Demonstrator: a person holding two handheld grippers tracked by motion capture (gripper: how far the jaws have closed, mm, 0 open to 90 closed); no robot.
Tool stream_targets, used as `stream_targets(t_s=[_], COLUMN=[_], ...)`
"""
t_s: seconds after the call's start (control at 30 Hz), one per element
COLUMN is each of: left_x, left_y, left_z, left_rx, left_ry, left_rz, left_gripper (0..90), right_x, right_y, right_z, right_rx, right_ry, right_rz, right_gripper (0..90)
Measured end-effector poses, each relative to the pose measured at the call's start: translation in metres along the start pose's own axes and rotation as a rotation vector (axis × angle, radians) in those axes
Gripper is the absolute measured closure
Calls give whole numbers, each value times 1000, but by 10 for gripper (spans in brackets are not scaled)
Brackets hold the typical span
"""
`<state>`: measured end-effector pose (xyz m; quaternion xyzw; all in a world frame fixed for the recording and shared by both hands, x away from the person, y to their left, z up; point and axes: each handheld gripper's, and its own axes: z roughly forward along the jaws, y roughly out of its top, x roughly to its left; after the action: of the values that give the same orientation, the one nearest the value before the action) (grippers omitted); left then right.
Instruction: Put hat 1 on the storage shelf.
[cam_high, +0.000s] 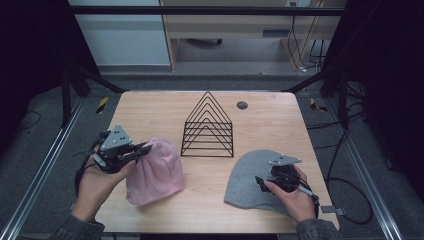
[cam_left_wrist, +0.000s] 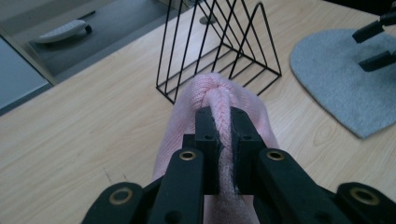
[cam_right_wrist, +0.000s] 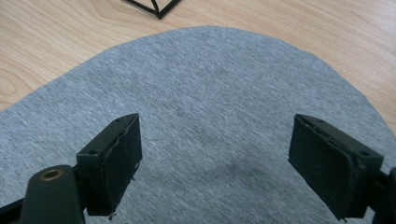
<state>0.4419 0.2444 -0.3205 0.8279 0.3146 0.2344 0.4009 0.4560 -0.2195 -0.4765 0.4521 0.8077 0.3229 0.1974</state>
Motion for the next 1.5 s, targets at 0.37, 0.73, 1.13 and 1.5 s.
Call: stream_targets(t_s=[0.37,0.73,1.13,1.5], left_x=[8,5,-7,-6], left_y=[40,96,101,97], left_z=[-19,-29,-26,-23], left_rx=[-76,-112,-119,-113], left_ry=[7,-1,-35,-42], left_rz=[24,62,79,69], left_gripper=[834,833,833,833], right_x=[19,114,150,162], right_y=[12,81,130,144], right_z=[-8,-28,-18,-4], right_rx=[-79,-220,-204,-193], right_ry=[71,303,326,361], right_rz=[-25,-219,-296,-299], right_gripper=[230,498,494,744])
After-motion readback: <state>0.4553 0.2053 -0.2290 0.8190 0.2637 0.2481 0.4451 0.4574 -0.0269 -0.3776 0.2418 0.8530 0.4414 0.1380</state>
